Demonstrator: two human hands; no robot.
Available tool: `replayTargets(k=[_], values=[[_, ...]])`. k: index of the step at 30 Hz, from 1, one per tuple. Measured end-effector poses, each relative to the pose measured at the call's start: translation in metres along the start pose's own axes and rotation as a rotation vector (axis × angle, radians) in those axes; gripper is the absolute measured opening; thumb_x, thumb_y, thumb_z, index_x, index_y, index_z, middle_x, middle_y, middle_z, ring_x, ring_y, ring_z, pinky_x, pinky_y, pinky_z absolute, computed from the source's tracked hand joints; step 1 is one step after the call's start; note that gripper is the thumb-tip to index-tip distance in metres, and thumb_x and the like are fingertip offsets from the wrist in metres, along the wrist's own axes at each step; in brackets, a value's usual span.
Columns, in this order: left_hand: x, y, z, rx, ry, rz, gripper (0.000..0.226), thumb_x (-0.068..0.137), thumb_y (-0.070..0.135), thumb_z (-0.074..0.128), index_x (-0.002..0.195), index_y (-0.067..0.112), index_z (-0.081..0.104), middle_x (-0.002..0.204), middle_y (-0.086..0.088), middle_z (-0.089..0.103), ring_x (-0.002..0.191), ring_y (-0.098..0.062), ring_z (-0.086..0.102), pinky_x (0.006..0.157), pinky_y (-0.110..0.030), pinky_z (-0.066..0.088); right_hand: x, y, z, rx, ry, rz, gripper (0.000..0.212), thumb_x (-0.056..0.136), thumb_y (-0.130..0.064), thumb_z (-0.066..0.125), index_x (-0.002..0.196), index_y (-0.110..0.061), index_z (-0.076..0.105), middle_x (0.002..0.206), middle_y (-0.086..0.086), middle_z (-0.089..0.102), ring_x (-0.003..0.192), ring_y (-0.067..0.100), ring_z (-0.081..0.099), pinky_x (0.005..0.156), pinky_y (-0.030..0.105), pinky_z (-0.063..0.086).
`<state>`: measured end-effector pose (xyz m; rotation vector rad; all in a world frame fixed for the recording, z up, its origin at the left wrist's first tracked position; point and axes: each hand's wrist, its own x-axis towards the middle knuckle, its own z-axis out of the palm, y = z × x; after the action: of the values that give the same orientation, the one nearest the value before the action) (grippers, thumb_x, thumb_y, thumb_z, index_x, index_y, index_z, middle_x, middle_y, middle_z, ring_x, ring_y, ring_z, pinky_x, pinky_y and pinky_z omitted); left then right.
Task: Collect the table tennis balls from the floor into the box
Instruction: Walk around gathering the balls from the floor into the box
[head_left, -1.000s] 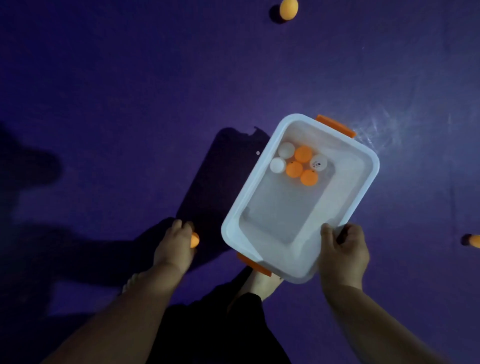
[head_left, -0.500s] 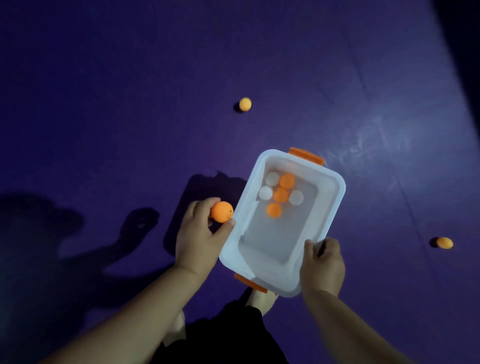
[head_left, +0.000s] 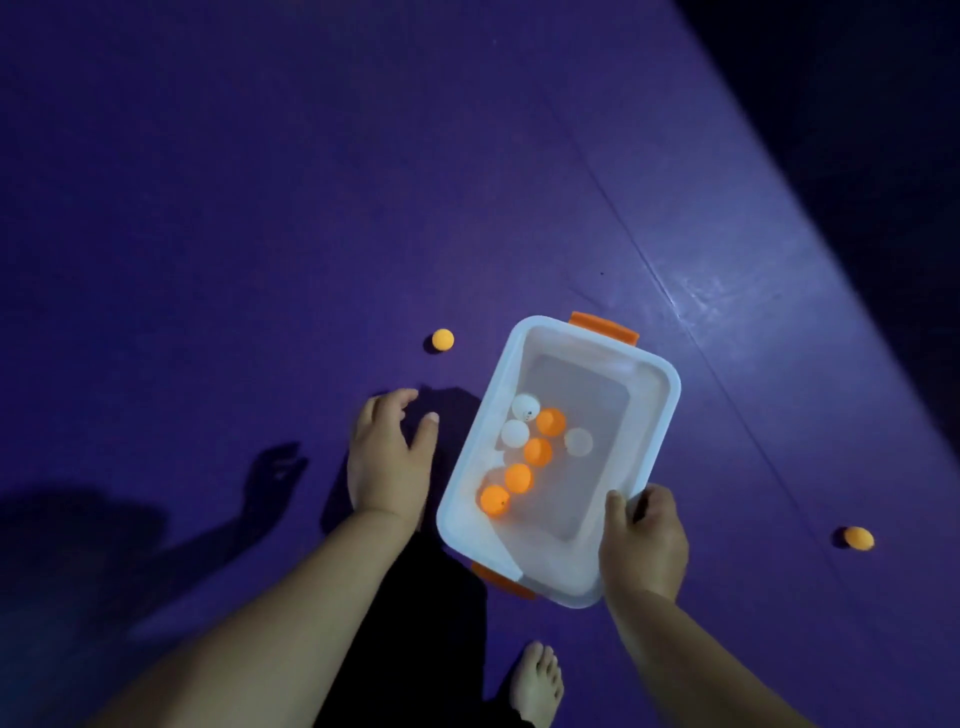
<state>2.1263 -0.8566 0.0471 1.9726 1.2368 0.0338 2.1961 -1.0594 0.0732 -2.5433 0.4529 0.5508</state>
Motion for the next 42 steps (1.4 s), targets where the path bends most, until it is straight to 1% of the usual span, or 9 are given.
replayTargets(k=[4, 10, 17, 21, 25, 28, 34, 38, 42], values=[[0.058, -0.009, 0.004, 0.098, -0.069, -0.032, 0.026, 0.09, 0.024, 0.06, 0.115, 0.014, 0.059, 0.118, 0.001, 0.055, 0.1, -0.016, 0.059, 0.075, -0.031, 0.048, 0.035, -0.024, 0.028, -0.036, 0.052, 0.045, 0.023, 0.093, -0.021, 0.052, 0.077, -0.007, 0.042, 0.059, 0.002, 0.044, 0.051, 0.014, 0.04, 0.047, 0.03, 0.028], [0.137, -0.031, 0.035, 0.313, -0.393, 0.02, 0.022, 0.09, 0.028, 0.059, 0.11, 0.021, 0.063, 0.11, 0.002, 0.055, 0.096, -0.018, 0.057, 0.079, -0.037, 0.052, 0.093, -0.051, 0.082, 0.003, 0.085, 0.101, 0.022, 0.092, -0.022, 0.052, 0.078, -0.007, 0.043, 0.06, -0.001, 0.042, 0.061, 0.027, 0.041, 0.056, 0.033, 0.025], [0.203, -0.054, 0.113, 0.514, -0.525, 0.248, 0.037, 0.091, 0.01, 0.054, 0.127, 0.02, 0.054, 0.123, -0.003, 0.047, 0.116, -0.022, 0.043, 0.089, -0.038, 0.047, 0.142, -0.042, 0.129, 0.089, 0.11, 0.119, 0.024, 0.09, -0.022, 0.053, 0.075, -0.006, 0.044, 0.06, 0.001, 0.043, 0.061, 0.024, 0.042, 0.059, 0.034, 0.034], [0.222, -0.072, 0.153, 0.64, -0.592, 0.307, 0.053, 0.09, 0.002, 0.052, 0.139, 0.022, 0.046, 0.151, -0.006, 0.027, 0.137, -0.026, 0.025, 0.105, -0.041, 0.039, 0.156, -0.023, 0.137, 0.155, 0.087, 0.119, 0.022, 0.09, -0.021, 0.053, 0.074, -0.009, 0.045, 0.061, 0.0, 0.042, 0.057, 0.016, 0.039, 0.055, 0.033, 0.035], [0.23, -0.089, 0.173, 0.676, -0.636, 0.336, 0.053, 0.087, -0.006, 0.05, 0.134, 0.018, 0.052, 0.152, -0.008, 0.026, 0.137, -0.028, 0.025, 0.107, -0.04, 0.036, 0.163, -0.005, 0.139, 0.172, 0.069, 0.119, 0.022, 0.091, -0.019, 0.053, 0.074, -0.007, 0.045, 0.061, 0.0, 0.042, 0.056, 0.015, 0.038, 0.052, 0.03, 0.035], [0.23, -0.09, 0.168, 0.647, -0.538, 0.336, 0.042, 0.087, -0.009, 0.047, 0.12, 0.011, 0.062, 0.134, -0.014, 0.044, 0.12, -0.031, 0.038, 0.096, -0.035, 0.037, 0.164, 0.003, 0.134, 0.171, 0.075, 0.135, 0.021, 0.091, -0.019, 0.053, 0.076, -0.006, 0.046, 0.061, 0.0, 0.042, 0.056, 0.014, 0.039, 0.053, 0.029, 0.035], [0.192, -0.018, 0.146, 0.318, -0.365, 0.188, 0.042, 0.091, 0.025, 0.058, 0.131, 0.018, 0.05, 0.126, -0.008, 0.051, 0.103, -0.028, 0.054, 0.085, -0.039, 0.044, 0.151, 0.002, 0.099, 0.164, 0.074, 0.195, 0.02, 0.092, -0.021, 0.053, 0.08, -0.006, 0.048, 0.063, 0.0, 0.044, 0.057, 0.013, 0.04, 0.054, 0.03, 0.035], [0.154, 0.049, 0.123, 0.058, -0.416, 0.16, 0.034, 0.085, 0.028, 0.065, 0.118, 0.022, 0.058, 0.114, 0.004, 0.055, 0.093, -0.018, 0.056, 0.079, -0.032, 0.048, 0.133, -0.011, 0.053, 0.137, 0.087, 0.243, 0.018, 0.09, -0.02, 0.054, 0.079, -0.006, 0.049, 0.064, 0.002, 0.048, 0.06, 0.018, 0.043, 0.056, 0.033, 0.033], [0.114, 0.12, 0.101, 0.054, -0.538, 0.387, 0.036, 0.08, 0.029, 0.07, 0.114, 0.026, 0.062, 0.105, 0.011, 0.057, 0.101, -0.015, 0.053, 0.083, -0.033, 0.049, 0.112, -0.022, -0.006, 0.145, 0.109, 0.282, 0.015, 0.089, -0.02, 0.055, 0.081, -0.007, 0.05, 0.065, 0.002, 0.05, 0.059, 0.017, 0.045, 0.053, 0.032, 0.033]])
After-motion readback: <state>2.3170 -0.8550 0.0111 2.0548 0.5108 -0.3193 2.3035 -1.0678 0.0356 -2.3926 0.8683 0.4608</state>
